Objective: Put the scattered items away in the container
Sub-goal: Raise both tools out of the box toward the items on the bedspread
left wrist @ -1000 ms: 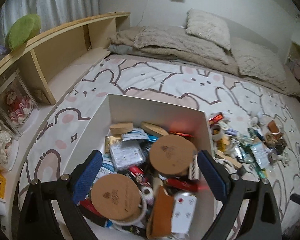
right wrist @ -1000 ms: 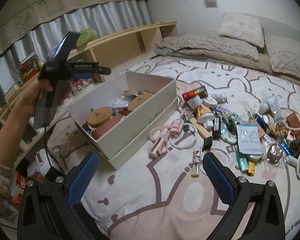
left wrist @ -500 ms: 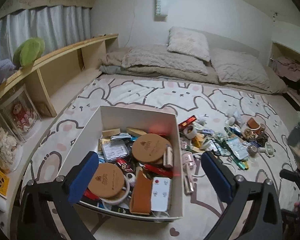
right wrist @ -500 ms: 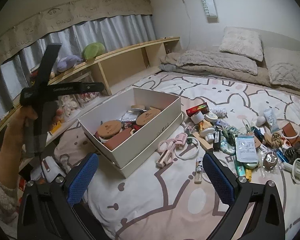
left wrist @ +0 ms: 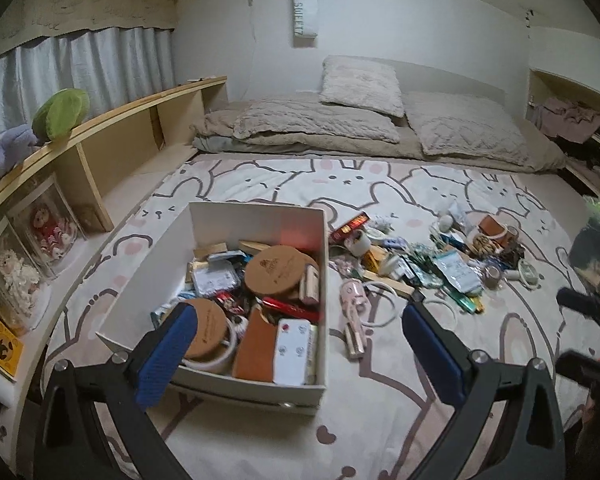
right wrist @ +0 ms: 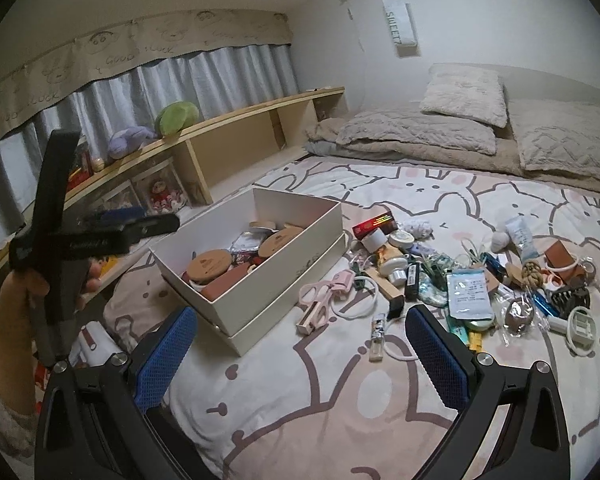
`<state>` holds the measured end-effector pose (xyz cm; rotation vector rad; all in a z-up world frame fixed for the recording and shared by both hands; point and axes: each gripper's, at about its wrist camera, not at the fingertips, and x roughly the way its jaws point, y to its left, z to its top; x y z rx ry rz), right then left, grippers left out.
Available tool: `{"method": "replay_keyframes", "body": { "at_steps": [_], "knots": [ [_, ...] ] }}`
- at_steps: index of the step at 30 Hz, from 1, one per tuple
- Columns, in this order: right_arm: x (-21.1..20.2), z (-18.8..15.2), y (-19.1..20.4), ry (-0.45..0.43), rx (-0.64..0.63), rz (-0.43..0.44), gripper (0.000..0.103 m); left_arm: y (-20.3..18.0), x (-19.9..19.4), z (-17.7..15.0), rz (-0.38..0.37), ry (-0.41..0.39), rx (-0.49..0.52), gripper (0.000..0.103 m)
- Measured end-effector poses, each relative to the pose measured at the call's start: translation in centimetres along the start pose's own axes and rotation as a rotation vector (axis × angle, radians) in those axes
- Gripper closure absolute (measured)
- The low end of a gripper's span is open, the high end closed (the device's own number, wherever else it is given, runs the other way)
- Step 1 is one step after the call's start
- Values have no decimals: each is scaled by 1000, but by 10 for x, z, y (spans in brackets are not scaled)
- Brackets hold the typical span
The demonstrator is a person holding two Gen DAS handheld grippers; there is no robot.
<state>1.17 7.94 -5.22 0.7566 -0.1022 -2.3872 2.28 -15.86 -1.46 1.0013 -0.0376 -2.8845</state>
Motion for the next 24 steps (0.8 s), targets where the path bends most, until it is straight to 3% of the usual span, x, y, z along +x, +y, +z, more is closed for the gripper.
{"method": "replay_keyframes", "body": {
  "at_steps": [13, 24],
  "knots": [
    [-7, -11, -16, -18, 5, -85, 0, -37, -18, -28, -7, -56, 61, 0],
    [-7, -16, -18, -36, -9, -100, 0, -46, -18, -42, -49, -46, 47, 0]
  ]
}}
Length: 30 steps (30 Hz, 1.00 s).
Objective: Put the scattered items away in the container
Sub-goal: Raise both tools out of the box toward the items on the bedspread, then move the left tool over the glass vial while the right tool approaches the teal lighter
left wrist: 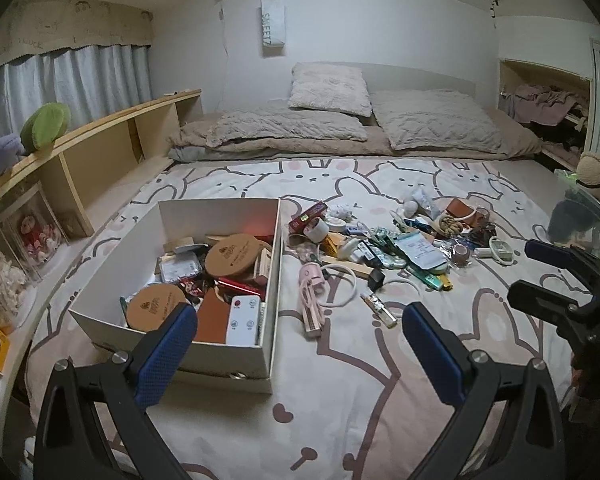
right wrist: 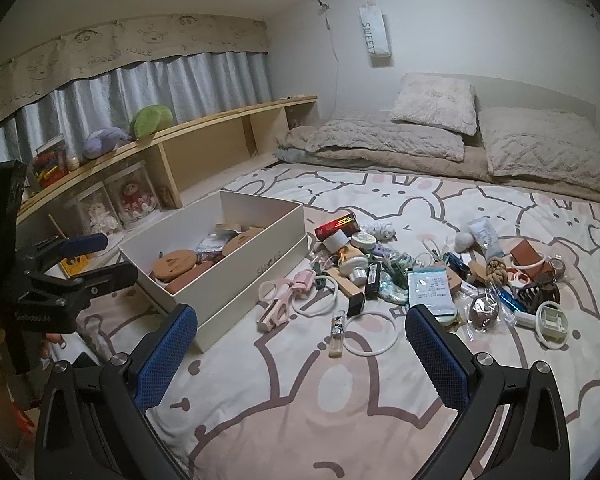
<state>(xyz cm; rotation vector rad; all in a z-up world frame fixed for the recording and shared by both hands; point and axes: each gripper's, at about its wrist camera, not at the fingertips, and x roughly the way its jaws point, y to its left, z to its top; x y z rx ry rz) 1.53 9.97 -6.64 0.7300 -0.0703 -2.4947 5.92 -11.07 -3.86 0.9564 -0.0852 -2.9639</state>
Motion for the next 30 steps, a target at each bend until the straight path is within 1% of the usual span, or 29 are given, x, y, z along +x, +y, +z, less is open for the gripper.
{"method": "replay_keyframes", "body": {
  "at_steps": [10, 18, 30],
  "knots": [
    [3, -2, 0, 1, -2, 5, 0, 2, 5, -7, -2, 19, -25, 0],
    [6, -3, -2, 6, 0, 0, 0, 1, 11, -7, -5, 24, -20, 0],
    [12, -10, -21, 30, 28, -18, 0, -11, 30, -9, -20, 51, -17, 0]
  ]
}}
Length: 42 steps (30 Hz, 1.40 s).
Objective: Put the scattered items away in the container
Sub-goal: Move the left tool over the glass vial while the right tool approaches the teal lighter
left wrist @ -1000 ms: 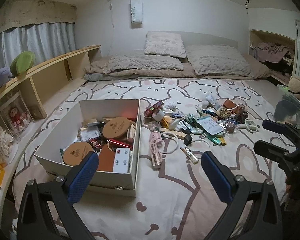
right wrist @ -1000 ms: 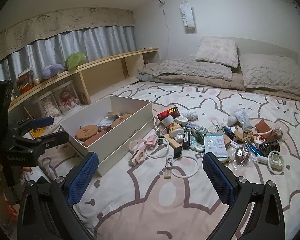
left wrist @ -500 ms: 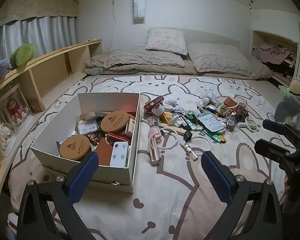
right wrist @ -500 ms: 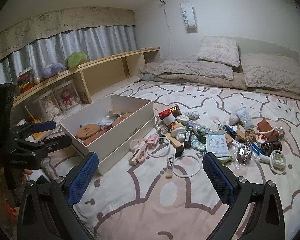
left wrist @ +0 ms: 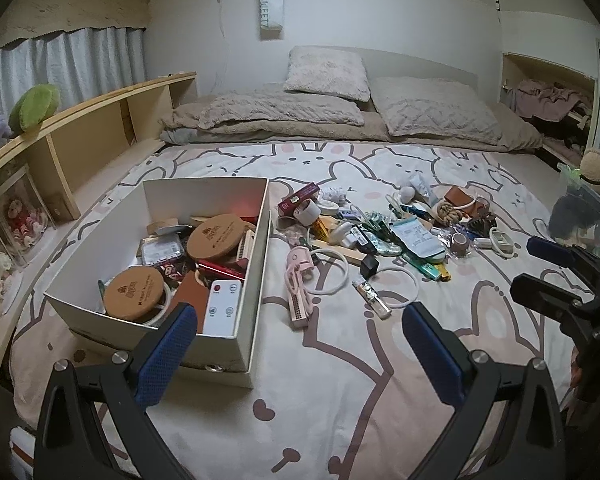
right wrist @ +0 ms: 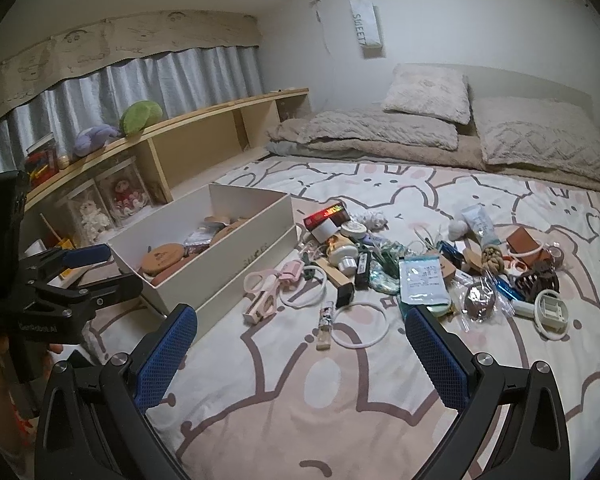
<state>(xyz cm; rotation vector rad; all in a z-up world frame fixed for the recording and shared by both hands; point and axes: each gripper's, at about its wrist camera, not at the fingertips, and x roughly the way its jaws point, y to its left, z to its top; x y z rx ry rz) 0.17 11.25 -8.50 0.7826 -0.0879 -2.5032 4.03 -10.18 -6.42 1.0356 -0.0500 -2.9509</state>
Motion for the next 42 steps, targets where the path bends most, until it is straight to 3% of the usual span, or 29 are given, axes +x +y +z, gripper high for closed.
{"method": "replay_keyframes", "body": {
  "at_steps": [19, 34, 42],
  "knots": [
    [10, -41, -52, 119, 77, -82, 0, -37, 61, -25, -97, 117, 8, 0],
    [28, -79, -87, 216, 151, -113, 0, -47, 100, -54, -233, 193, -68, 0],
    [37, -94, -107, 252, 195, -130, 0, -57, 124, -60, -235, 230, -71, 0]
  ]
}}
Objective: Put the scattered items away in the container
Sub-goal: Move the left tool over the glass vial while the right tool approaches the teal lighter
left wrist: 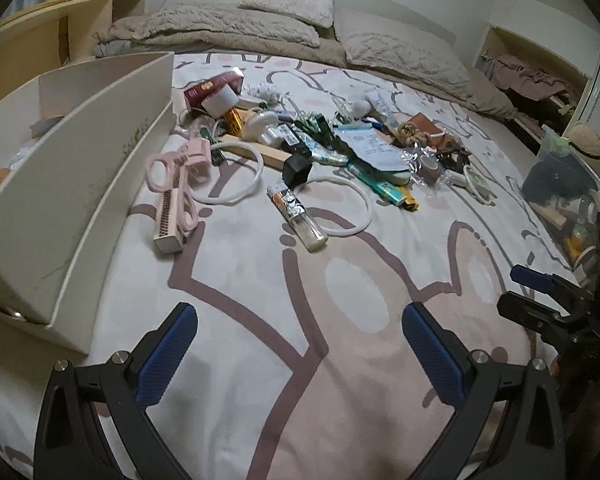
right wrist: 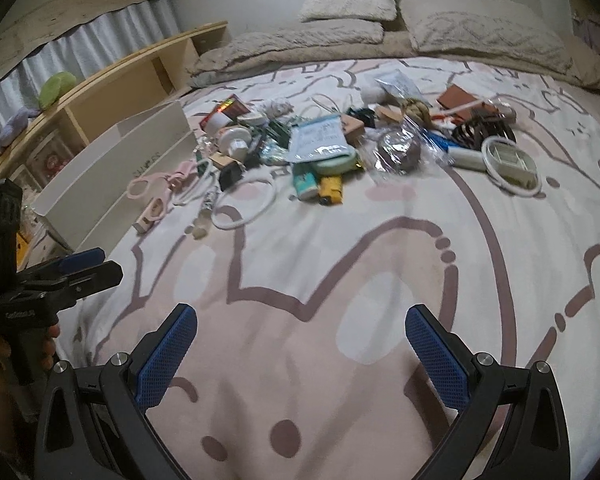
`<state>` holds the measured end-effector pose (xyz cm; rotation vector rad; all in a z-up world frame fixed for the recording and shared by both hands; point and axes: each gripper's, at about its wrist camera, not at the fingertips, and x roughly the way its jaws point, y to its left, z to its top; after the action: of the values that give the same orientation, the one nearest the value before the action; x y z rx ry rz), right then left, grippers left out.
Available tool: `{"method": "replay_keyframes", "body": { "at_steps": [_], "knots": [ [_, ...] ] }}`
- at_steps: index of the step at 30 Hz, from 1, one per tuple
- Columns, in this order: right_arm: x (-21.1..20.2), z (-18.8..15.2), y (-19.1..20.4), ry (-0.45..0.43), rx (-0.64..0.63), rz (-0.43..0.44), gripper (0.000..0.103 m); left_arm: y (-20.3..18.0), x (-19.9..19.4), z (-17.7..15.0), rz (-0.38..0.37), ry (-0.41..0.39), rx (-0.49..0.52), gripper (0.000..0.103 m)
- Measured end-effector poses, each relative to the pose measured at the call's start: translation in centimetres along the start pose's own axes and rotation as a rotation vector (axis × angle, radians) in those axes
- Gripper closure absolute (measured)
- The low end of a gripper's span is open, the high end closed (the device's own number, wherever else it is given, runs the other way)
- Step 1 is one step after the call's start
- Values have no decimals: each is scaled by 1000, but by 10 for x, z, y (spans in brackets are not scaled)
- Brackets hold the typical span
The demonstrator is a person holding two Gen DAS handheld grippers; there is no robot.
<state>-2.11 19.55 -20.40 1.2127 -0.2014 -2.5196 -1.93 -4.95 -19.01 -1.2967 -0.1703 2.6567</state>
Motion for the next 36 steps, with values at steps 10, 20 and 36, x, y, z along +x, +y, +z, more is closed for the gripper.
{"method": "replay_keyframes", "body": {
  "at_steps": [10, 20, 36],
  "knots": [
    [12, -6, -19, 31, 33, -36, 0, -8, 36, 7, -20, 50, -1, 0],
    [19, -10, -28, 40, 42, -40, 0, -14, 68, 23, 34, 56, 50, 9],
    [38, -19, -10, 49, -133, -181, 0, -1, 84, 39, 108, -6, 32, 45]
  ]
}}
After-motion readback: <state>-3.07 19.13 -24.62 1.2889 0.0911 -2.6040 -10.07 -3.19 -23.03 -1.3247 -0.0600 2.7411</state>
